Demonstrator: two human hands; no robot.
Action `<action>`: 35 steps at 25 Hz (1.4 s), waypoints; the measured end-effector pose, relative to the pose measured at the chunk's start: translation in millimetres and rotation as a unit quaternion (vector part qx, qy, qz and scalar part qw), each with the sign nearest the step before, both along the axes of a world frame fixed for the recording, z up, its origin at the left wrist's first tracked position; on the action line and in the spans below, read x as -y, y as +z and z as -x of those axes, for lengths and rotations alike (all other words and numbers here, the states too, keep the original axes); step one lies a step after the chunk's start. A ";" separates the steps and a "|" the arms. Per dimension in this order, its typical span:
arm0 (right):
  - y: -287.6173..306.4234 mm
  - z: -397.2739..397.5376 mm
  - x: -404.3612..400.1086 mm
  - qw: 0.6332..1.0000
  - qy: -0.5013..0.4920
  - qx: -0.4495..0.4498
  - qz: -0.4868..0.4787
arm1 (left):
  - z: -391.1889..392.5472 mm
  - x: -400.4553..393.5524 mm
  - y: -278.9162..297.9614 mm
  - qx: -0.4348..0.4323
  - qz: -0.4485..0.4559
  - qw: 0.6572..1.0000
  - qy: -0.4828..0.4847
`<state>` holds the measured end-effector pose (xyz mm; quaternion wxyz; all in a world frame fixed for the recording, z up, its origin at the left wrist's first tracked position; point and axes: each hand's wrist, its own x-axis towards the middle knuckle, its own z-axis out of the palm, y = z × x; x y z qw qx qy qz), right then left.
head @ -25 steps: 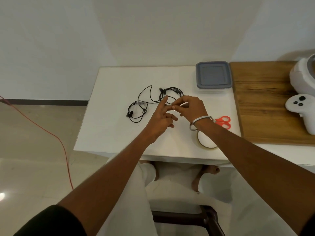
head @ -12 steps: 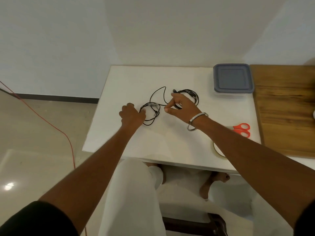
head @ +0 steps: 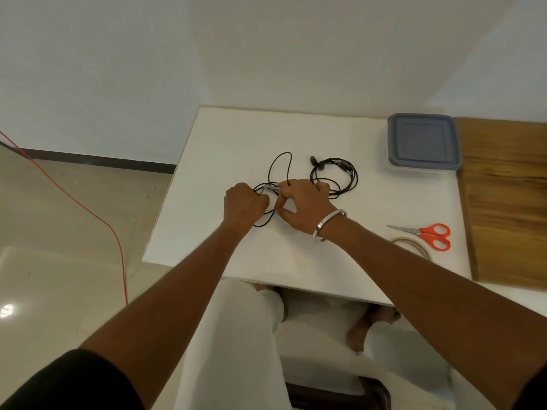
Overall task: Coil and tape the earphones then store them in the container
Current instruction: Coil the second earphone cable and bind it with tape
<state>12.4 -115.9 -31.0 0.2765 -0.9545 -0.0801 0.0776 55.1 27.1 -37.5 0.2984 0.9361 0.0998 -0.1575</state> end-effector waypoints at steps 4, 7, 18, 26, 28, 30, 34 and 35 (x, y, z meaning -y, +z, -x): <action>-6.6 19.6 -0.6 0.994 0.055 0.048 0.077 | 1.7 -2.2 6.0 -0.037 0.077 0.996 0.026; -9.2 26.5 -8.6 0.982 0.088 0.073 0.154 | -4.3 -4.3 8.9 -0.105 0.147 0.980 0.085; -6.6 29.3 -30.0 0.937 0.146 0.026 0.317 | -5.8 -3.1 7.6 -0.033 -0.013 0.999 0.001; -8.6 27.6 -29.8 0.936 0.146 0.012 0.320 | -4.7 -6.7 12.9 0.047 0.093 0.994 -0.044; -7.9 27.1 -30.3 0.934 0.148 0.006 0.325 | -6.7 -8.2 15.2 0.070 0.111 0.991 -0.018; -7.2 26.4 -30.3 0.933 0.147 0.002 0.328 | -4.9 -11.1 18.8 0.118 0.109 0.987 0.022; -6.0 26.0 -31.5 0.932 0.147 -0.005 0.331 | 4.7 -25.6 17.0 0.150 0.048 0.987 0.027; -5.5 26.1 -31.8 0.933 0.146 -0.008 0.329 | 8.6 -29.0 13.5 0.146 0.026 0.989 0.011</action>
